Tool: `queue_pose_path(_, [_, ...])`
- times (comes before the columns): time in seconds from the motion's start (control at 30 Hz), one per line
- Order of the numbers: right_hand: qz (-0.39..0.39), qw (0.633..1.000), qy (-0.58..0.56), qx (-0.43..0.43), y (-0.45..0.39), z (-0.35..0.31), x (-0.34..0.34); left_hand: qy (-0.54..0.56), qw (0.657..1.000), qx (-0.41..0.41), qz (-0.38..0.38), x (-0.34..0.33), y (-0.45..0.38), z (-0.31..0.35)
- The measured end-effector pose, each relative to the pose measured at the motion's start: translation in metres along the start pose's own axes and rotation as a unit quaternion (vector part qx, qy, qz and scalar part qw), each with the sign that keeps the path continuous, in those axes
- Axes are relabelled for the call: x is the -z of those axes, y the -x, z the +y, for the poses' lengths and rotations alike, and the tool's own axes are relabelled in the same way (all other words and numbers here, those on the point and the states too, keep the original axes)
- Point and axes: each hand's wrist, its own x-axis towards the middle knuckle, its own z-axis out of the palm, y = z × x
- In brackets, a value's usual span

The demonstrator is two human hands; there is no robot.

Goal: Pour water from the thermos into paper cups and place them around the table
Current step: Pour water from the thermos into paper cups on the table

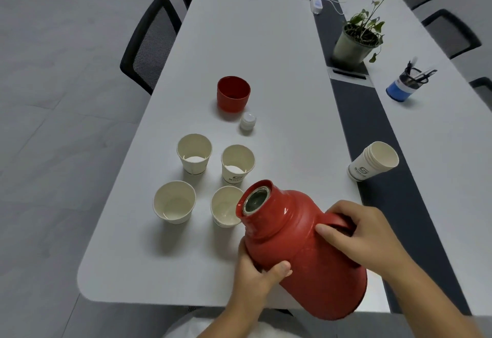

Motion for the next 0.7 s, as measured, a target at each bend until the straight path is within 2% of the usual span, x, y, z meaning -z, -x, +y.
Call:
queue_pose_path(0.17, [-0.009, 0.995, -0.098, 0.012, 0.003, 0.032, 0.015, -0.081, 0.995, -0.057, 0.021, -0.017, -0.01, 0.016])
queue_pose_path(0.37, [-0.003, 0.981, -0.192, 0.006, -0.017, 0.073, 0.033, -0.193, 0.97, -0.148, -0.028, -0.045, -0.052, 0.046])
queue_pose_path(0.53, [0.006, 0.977, -0.214, -0.001, -0.065, 0.099, 0.045, -0.276, 0.943, -0.173, -0.067, -0.073, -0.114, 0.074])
queue_pose_path(0.7, [0.02, 0.983, -0.18, 0.004, -0.127, 0.122, 0.059, -0.345, 0.918, -0.172, -0.091, -0.096, -0.188, 0.095])
